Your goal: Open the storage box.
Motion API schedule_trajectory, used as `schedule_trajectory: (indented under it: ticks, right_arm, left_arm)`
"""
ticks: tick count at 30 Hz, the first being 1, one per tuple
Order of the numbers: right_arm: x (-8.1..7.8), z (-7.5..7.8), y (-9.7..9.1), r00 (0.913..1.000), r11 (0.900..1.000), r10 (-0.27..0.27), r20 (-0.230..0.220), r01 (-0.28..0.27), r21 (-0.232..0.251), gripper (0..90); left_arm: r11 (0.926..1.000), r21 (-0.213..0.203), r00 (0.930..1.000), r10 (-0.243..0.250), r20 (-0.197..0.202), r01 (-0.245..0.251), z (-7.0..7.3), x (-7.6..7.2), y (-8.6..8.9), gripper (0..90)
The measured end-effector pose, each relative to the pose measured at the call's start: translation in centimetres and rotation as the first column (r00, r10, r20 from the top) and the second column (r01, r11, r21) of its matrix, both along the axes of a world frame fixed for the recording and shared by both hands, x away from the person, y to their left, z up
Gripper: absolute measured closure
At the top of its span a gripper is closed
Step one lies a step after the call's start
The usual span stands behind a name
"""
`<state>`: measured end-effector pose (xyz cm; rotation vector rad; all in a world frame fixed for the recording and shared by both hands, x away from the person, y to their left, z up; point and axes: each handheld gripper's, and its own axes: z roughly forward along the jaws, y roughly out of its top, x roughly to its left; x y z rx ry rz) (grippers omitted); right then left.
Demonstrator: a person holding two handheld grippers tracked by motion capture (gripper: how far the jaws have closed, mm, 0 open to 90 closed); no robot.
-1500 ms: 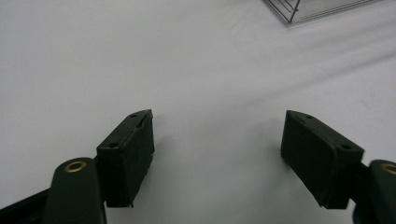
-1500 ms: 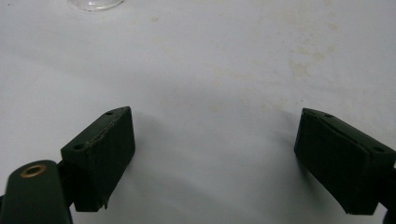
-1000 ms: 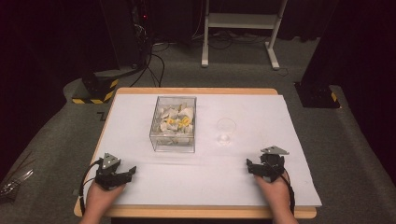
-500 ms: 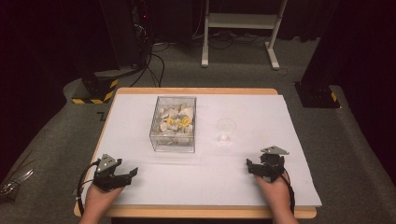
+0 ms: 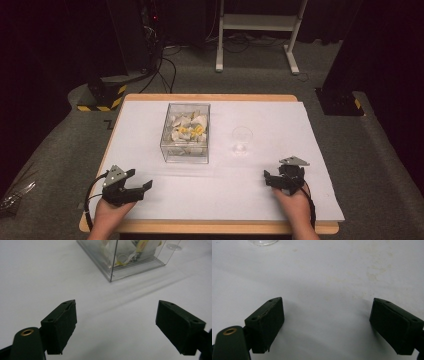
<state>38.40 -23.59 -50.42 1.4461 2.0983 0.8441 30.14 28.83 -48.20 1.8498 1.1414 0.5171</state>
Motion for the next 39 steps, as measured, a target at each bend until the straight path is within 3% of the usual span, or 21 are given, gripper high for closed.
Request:
schedule_trajectory:
  ticks: [7, 10, 18, 29, 39]
  right_arm:
    - [0.0, 0.0, 0.0, 1.0000, 1.0000, 0.000, 0.000, 0.000, 0.000, 12.1]
    - [0.0, 0.0, 0.0, 1.0000, 1.0000, 0.001, 0.001, -0.001, -0.001, 12.1]
    - [0.0, 0.0, 0.0, 1.0000, 1.0000, -0.001, -0.001, 0.001, 0.002, 12.1]
    - [0.0, -0.1, 0.0, 1.0000, 1.0000, -0.001, 0.006, 0.001, 0.003, 12.1]
    - [-0.1, -0.1, 0.0, 1.0000, 1.0000, 0.000, 0.005, 0.000, 0.001, 12.2]
  left_arm:
    - [0.9995, 0.000, 0.9992, -0.032, 0.022, 0.032, 0.4, -0.2, -0.6, 17.5]
    - [0.9985, 0.021, 0.9980, -0.052, 0.036, 0.051, 0.6, -0.5, -1.2, 17.5]
    - [0.9972, 0.005, 0.9961, -0.074, 0.048, 0.074, 0.8, -0.6, -1.8, 17.7]
    - [0.9962, -0.025, 0.9937, -0.081, 0.078, 0.083, 1.2, -0.3, -2.6, 18.8]
    - [0.9958, -0.028, 0.9935, -0.085, 0.076, 0.087, 1.5, 0.2, -3.3, 18.9]
